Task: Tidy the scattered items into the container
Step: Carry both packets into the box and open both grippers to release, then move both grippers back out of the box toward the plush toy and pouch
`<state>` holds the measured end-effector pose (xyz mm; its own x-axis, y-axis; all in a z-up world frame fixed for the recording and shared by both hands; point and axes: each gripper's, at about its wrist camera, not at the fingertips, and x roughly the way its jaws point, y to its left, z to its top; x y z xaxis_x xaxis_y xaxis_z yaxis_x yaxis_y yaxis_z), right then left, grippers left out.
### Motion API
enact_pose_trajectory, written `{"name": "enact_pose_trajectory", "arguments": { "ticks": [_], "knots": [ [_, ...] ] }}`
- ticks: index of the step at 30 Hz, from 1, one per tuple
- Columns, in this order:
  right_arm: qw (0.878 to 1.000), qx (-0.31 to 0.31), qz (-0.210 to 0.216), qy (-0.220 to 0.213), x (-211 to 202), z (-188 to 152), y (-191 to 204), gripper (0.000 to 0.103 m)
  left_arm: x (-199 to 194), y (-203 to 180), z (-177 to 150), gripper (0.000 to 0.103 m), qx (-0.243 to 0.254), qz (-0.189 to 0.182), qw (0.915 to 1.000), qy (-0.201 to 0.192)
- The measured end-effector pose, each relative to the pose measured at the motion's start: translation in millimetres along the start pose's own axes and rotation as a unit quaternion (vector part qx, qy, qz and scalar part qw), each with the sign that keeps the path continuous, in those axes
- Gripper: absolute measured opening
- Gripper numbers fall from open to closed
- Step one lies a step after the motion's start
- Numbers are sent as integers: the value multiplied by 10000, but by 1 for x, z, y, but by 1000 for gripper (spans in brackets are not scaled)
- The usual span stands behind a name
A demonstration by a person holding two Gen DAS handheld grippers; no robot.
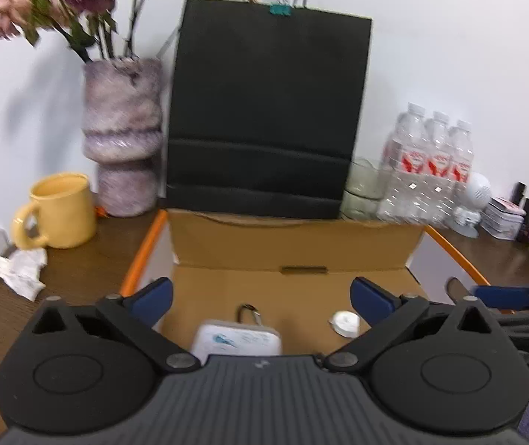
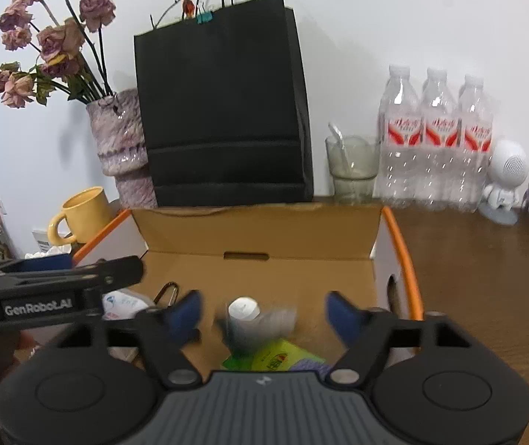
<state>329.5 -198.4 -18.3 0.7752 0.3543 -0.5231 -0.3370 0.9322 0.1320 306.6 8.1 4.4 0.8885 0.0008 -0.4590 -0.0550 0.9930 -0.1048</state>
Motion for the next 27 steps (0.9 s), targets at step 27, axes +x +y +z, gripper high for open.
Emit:
{"name": "enact_pose_trajectory", "arguments": {
  "ticks": [27],
  "knots": [
    [9997, -171, -151, -109, -16, 6, 9, 103, -19, 4, -1, 103, -137, -79, 9996, -219]
  ]
}}
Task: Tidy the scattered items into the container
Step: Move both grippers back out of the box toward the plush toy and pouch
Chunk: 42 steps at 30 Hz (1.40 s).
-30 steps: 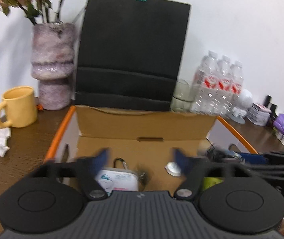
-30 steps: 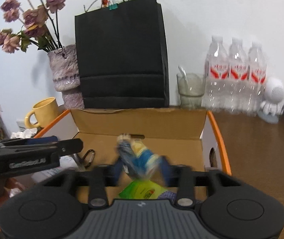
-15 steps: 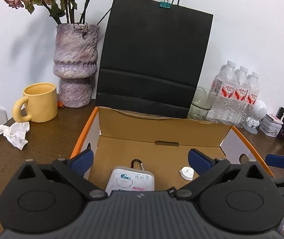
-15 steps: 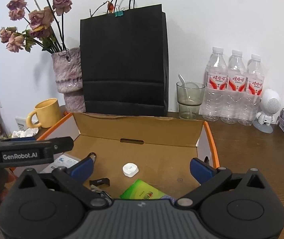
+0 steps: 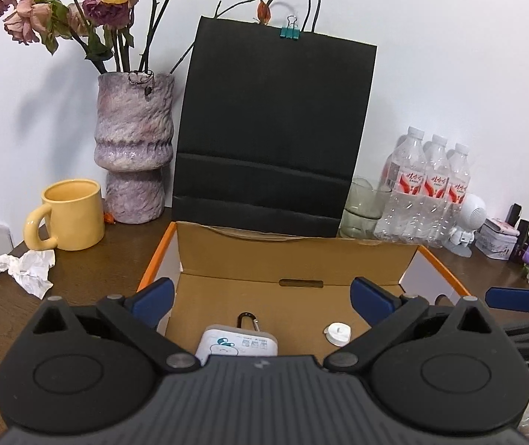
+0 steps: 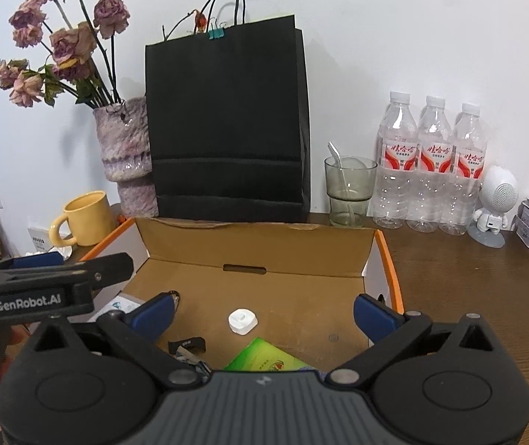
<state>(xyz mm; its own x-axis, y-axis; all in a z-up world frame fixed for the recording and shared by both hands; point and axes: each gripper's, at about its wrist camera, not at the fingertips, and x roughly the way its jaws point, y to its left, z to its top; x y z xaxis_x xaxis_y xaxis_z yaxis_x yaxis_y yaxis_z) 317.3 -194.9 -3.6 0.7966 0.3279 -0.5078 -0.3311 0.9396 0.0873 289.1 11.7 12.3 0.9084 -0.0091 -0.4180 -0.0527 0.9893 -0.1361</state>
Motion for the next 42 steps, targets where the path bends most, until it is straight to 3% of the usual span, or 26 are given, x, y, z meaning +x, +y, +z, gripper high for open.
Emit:
{"name": "enact_pose_trajectory", "arguments": {
  "ticks": [10, 18, 29, 42],
  "knots": [
    [10000, -24, 8, -6, -4, 0, 2, 103, -7, 2, 0, 103, 85, 5, 9999, 75],
    [9997, -7, -85, -237, -41, -5, -4, 103, -40, 6, -7, 103, 92, -132, 9998, 139],
    [9986, 134, -512, 38, -97, -58, -24, 103, -84, -2, -51, 103, 256, -125, 9979, 574],
    [9981, 143, -450, 390, -121, -112, -14, 103, -107, -17, -94, 103, 672, -76, 9934, 927]
  ]
}}
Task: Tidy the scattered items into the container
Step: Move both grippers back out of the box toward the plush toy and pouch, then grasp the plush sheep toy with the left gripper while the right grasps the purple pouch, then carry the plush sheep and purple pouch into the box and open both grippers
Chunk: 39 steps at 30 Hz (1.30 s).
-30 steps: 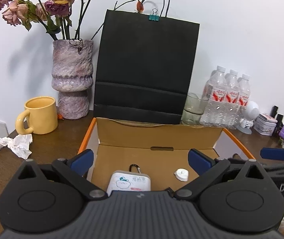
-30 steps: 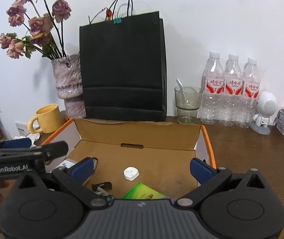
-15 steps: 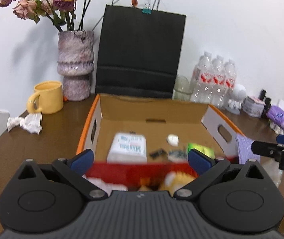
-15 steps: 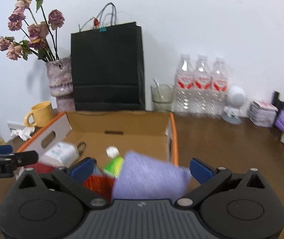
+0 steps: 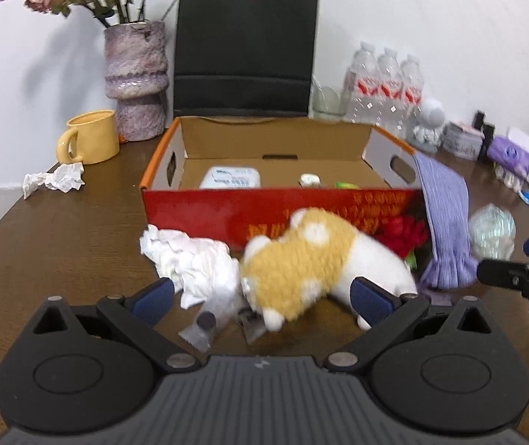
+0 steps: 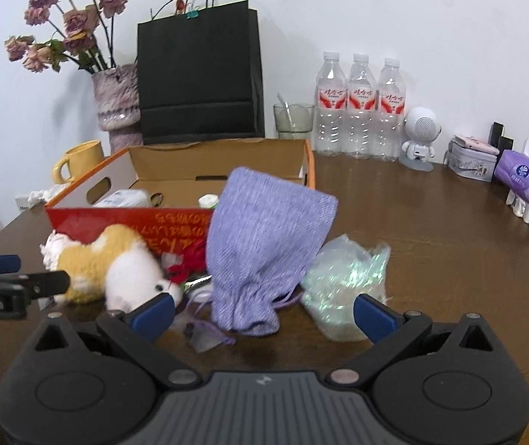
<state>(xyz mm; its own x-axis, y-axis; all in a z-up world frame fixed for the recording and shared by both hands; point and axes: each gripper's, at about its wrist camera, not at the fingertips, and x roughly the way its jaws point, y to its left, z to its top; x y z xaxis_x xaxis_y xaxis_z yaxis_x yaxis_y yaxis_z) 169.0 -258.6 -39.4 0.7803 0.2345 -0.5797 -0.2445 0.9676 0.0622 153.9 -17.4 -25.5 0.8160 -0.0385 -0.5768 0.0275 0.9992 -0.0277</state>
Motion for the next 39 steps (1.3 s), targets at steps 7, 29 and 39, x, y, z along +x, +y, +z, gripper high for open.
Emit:
{"name": "enact_pose_trajectory", "arguments": {
  "ticks": [7, 29, 39],
  "knots": [
    [10000, 38, 67, 38, 8, 1, 5, 98, 11, -7, 1, 102, 387, 70, 9992, -71],
    [9996, 209, 92, 171, 53, 2, 5, 25, 46, -8, 1, 54, 958, -919, 9911, -137],
    [9991, 83, 195, -356, 27, 1, 11, 17, 18, -3, 2, 48, 556, -719, 9947, -471]
  ]
}}
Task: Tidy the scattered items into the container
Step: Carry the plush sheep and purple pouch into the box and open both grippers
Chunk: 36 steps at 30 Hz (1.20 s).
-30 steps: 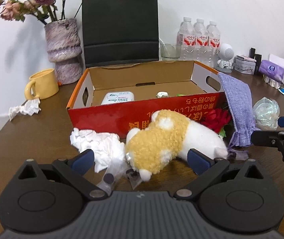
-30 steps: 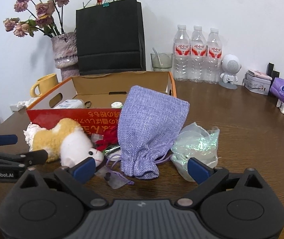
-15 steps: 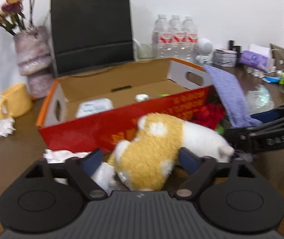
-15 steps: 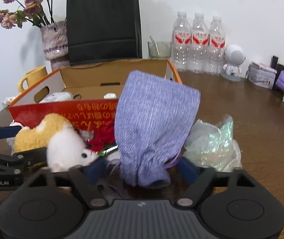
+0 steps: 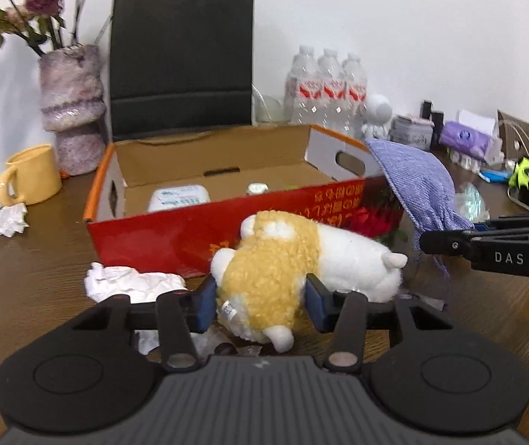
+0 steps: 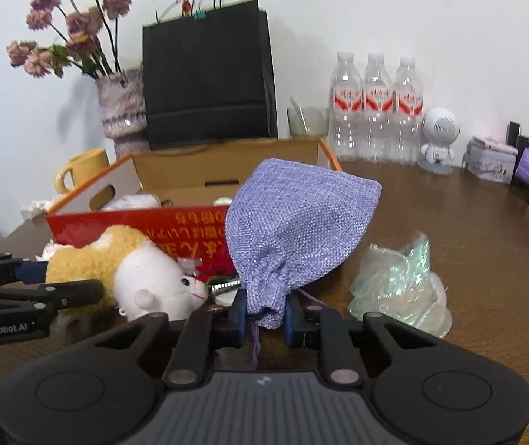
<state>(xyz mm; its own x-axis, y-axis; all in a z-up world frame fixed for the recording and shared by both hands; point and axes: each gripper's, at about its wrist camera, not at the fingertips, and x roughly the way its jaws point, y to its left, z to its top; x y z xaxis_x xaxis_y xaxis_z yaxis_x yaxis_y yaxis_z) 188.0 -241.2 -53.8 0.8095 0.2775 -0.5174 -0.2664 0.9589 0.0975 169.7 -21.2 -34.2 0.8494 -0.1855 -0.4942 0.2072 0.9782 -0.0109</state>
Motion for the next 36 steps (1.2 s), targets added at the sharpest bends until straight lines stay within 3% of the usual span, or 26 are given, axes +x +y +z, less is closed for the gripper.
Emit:
{"name": "enact_pose_trajectory", "arguments": {
  "ticks": [13, 21, 29, 36],
  "knots": [
    [9984, -68, 195, -520, -45, 12, 8, 17, -49, -8, 12, 47, -107, 215, 9979, -597],
    [9975, -154, 267, -631, -54, 21, 15, 17, -63, -4, 23, 47, -177, 260, 9959, -844],
    [9966, -150, 380, -710, -24, 53, 22, 17, -40, 21, 55, 47, -448, 269, 9931, -1051],
    [9971, -134, 458, -588, 36, 89, 19, 17, 18, 52, 83, 47, -686, 464, 9923, -923]
  ]
}}
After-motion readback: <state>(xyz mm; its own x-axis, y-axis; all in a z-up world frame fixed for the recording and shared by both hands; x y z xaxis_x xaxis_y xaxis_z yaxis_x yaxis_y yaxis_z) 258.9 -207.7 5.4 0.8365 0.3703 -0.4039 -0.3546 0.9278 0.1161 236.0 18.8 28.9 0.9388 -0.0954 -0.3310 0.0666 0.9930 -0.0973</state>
